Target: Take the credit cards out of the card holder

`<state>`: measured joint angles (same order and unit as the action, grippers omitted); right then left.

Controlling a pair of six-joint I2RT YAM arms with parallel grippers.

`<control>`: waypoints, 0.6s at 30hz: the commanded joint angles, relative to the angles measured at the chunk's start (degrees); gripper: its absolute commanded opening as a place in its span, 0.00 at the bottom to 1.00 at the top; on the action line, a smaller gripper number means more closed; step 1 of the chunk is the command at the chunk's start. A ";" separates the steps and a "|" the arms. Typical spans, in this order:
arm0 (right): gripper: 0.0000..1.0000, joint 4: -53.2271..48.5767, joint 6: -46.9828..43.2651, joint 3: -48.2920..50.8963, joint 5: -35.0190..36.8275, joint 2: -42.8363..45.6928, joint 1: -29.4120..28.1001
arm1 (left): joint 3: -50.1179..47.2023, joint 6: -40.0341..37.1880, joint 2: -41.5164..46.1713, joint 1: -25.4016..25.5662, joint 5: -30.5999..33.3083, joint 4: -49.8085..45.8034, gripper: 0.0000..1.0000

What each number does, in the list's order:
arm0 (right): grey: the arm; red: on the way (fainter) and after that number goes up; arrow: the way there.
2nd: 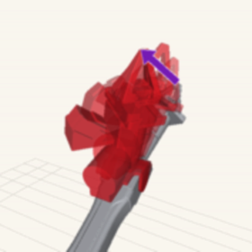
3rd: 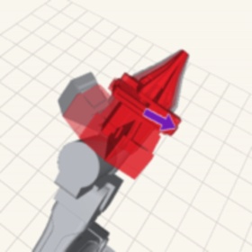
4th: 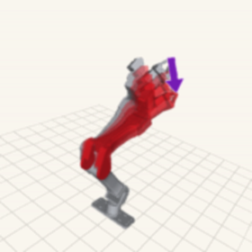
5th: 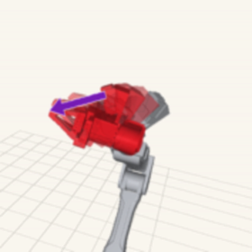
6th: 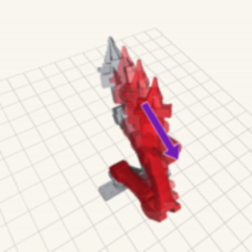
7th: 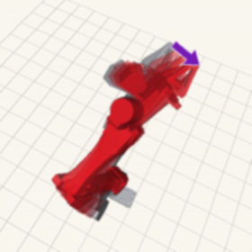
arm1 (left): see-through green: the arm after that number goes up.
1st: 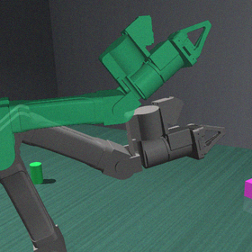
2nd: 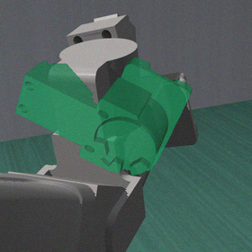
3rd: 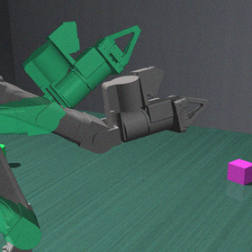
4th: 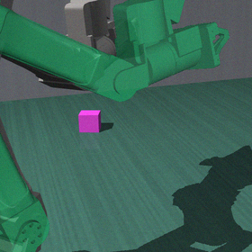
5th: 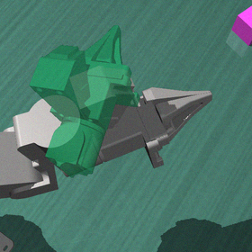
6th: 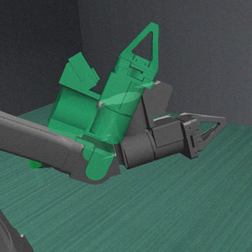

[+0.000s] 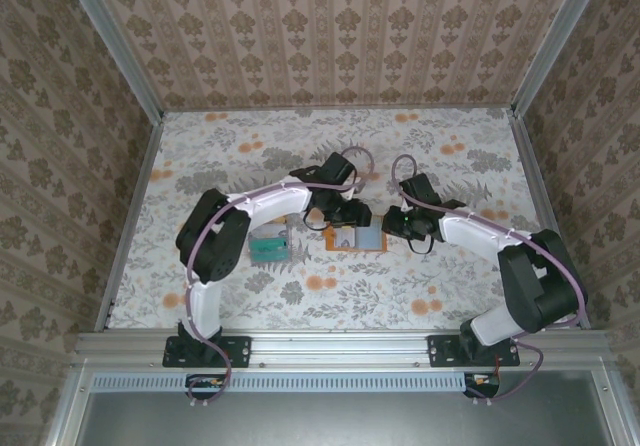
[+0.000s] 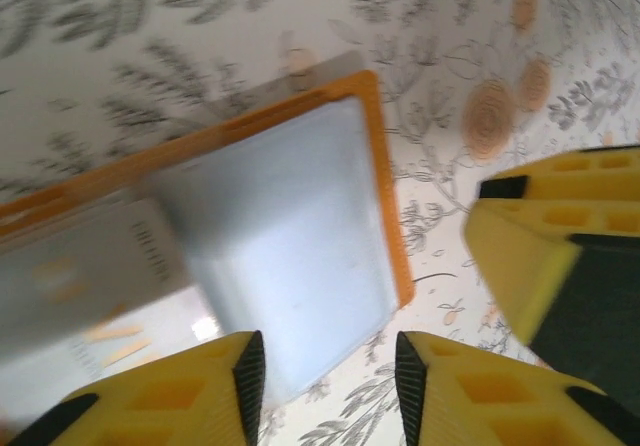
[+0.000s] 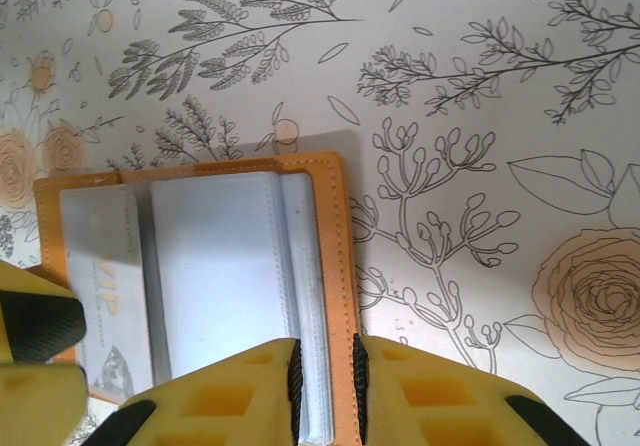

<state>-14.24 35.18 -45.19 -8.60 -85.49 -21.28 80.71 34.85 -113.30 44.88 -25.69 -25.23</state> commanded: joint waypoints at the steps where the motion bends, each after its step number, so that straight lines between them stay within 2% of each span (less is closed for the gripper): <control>1: 0.25 0.83 -0.03 -1.28 -3.16 1.08 -1.33 | -2.98 0.00 3.22 -2.64 2.84 -0.17 0.34; 6: 0.22 2.81 1.34 -3.43 -6.16 -1.78 -4.74 | -6.12 -0.06 3.58 -5.49 4.50 -0.87 0.19; 18: 0.18 6.24 5.64 -7.01 -10.56 -9.53 -7.03 | -7.23 0.04 0.67 -5.95 4.43 -0.43 0.17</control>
<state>-8.93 39.16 -50.24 -17.26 -93.56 -28.16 74.22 35.03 -111.61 38.92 -21.39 -25.26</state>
